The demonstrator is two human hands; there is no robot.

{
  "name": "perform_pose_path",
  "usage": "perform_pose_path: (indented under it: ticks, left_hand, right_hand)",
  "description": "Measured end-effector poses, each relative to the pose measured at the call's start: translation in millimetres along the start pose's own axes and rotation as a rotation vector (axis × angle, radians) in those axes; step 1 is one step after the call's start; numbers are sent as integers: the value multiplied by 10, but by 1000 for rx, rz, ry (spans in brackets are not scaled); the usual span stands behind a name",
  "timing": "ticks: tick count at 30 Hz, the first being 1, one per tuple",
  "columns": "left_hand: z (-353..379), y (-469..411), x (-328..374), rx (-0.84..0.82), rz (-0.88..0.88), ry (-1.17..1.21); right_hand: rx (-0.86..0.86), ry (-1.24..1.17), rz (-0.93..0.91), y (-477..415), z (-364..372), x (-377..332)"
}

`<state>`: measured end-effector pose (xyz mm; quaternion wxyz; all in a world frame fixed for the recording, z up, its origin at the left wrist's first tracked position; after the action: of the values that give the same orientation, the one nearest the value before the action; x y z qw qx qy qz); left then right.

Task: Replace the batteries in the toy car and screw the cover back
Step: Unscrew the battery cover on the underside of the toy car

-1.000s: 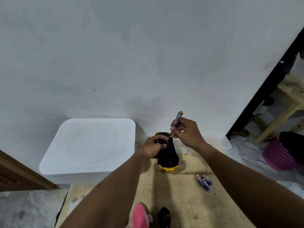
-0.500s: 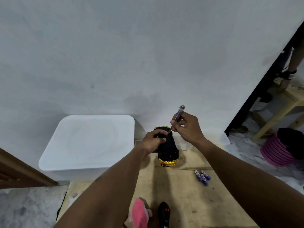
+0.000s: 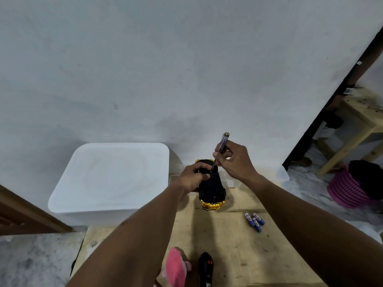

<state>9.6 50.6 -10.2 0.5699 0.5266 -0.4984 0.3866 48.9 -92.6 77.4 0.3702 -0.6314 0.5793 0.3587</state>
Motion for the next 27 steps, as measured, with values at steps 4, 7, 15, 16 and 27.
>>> perform_pose_path:
  ticks: [4, 7, 15, 16, 27]
  left_hand:
    - [18, -1, 3, -8, 11, 11]
    - [13, 5, 6, -6, 7, 23]
    - [-40, 15, 4, 28, -2, 28]
    - [-49, 15, 2, 28, -6, 17]
    - [-121, 50, -132, 61, -22, -45]
  right_hand:
    - [20, 5, -29, -2, 12, 23]
    - [17, -22, -23, -1, 26, 36]
    - [42, -6, -46, 46, -98, -49]
    - [52, 23, -53, 49, -110, -56]
    - [33, 65, -73, -50, -152, -144]
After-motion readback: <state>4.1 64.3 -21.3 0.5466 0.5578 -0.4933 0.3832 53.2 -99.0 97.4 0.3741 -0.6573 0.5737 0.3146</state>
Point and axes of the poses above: each hand's wrist, its own y-axis away from the middle knuckle, its own z-axis out of the palm, x = y × z, the point moved 8 cm from there along -y, towards the middle knuckle, and after that the axes turned 12 degrees about z, right-handed, at the moved point
